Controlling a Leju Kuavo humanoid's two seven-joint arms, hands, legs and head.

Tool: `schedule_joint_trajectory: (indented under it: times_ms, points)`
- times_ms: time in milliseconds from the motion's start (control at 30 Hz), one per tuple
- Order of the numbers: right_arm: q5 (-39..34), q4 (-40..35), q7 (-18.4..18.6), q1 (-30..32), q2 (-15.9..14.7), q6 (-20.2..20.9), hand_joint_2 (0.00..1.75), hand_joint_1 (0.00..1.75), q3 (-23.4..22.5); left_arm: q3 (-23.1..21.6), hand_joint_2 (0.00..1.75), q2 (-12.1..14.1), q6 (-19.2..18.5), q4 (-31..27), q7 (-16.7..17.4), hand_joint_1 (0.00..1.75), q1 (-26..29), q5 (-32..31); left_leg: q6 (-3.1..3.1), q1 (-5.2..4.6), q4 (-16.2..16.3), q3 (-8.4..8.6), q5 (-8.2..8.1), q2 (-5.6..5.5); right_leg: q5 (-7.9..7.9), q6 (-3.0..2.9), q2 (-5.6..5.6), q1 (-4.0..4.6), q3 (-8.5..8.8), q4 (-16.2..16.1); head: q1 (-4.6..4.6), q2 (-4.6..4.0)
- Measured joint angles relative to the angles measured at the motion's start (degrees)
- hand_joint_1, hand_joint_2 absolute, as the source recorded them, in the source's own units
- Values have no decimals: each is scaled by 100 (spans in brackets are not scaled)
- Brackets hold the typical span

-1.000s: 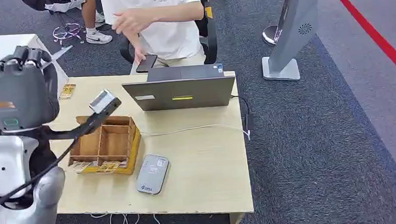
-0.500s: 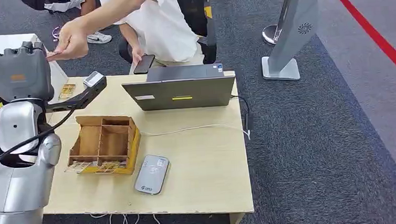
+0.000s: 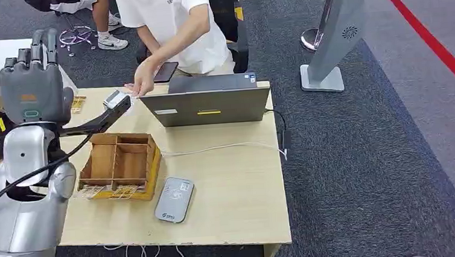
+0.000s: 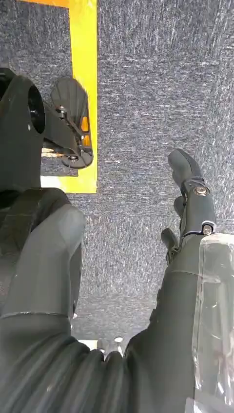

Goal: Pass the card to the sensor for recognition and then transmit it.

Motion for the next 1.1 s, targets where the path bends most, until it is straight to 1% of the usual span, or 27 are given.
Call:
schedule_joint_trajectory:
  times_ms: [100, 167, 233, 333, 400, 467, 533, 600, 667, 733, 867, 967, 1100]
  points:
    - [-87, 0, 2, 8, 0, 0, 175, 0, 0, 0, 175, -7, 270, -544, -168, 0, 416, 189, -1, 0, 0, 0, -2, 2, -1, 0, 2, 0, 0, 0, 2, 0]
    - [-101, 2, -7, 25, 0, 0, 175, 0, -7, -2, 175, 4, 507, -945, -319, 0, 830, 288, -2, 0, -2, 0, -5, 4, -3, 2, 4, 0, -1, 0, 2, 0]
    - [-116, 2, -37, 41, 0, 0, 175, 0, -15, -4, 175, 59, 842, -1419, -439, 0, 1376, 295, -5, 0, -2, 0, -11, 6, -8, 2, 6, 0, -2, -1, 4, 0]
    - [-131, 7, -180, 89, 0, 0, 175, 0, -63, -13, 175, 197, 1345, -1974, -520, 0, 2290, 136, -9, 0, -3, 2, -19, 7, -17, -1, 6, 0, -4, -1, 2, 0]
    - [-133, 22, -256, 116, 7, 0, 175, 0, -129, -13, 175, 313, 1545, -2194, -520, 0, 2868, 52, -7, 0, -4, 1, -21, 6, -22, -1, 3, 0, -5, -2, 2, 0]
    - [-133, 65, -304, 126, 35, 0, 175, 0, -155, -13, 175, 439, 1617, -2294, -516, 0, 3336, 80, -5, 0, -4, 0, -23, 5, -27, 3, 1, 0, -5, -2, 2, 0]
    - [-133, 105, -326, 133, 50, 0, 175, 0, -160, -9, 175, 518, 1571, -2299, -511, 0, 3696, 142, -5, 1, -4, 0, -23, 5, -27, 4, 1, 0, -5, -2, 2, 0]
    - [-131, 142, -350, 137, 72, 0, 175, 0, -160, 41, 175, 590, 1395, -2284, -505, 0, 3962, 177, -4, 1, -4, 0, -24, 4, -27, 4, -2, 0, -4, -2, 2, 0]
    - [-131, 175, -350, 137, 87, 0, 175, 0, -160, 118, 175, 632, 1245, -2174, -505, 0, 4128, 186, -4, 1, -4, 0, -23, 2, -27, 4, -5, 0, -2, -2, 4, 0]
    - [-131, 201, -354, 137, 101, 0, 175, 0, -160, 162, 175, 654, 1143, -1949, -494, 0, 4232, 188, -4, 1, -4, 1, -23, 1, -26, 4, -6, 0, 0, -2, 2, 0]
    - [-123, 232, -385, 138, 114, 0, 175, 0, -147, 179, 175, 641, 905, -1460, -372, 0, 4309, 201, -4, 0, -4, 2, -22, -1, -24, 3, -7, -1, 1, -2, 2, 0]
    - [-114, 265, -393, 138, 133, 0, 175, 0, -111, 179, 175, 592, 854, -1015, -277, 0, 4289, 194, -4, 0, -4, 2, -22, 0, -22, 0, -6, -1, -2, -2, 2, 0]
    - [-94, 297, -376, 136, 149, 0, 175, 0, -74, 179, 175, 487, 828, -536, -231, 0, 4106, 164, -4, 0, -4, 2, -22, -2, -22, -1, -8, 0, 1, -2, 2, 0]
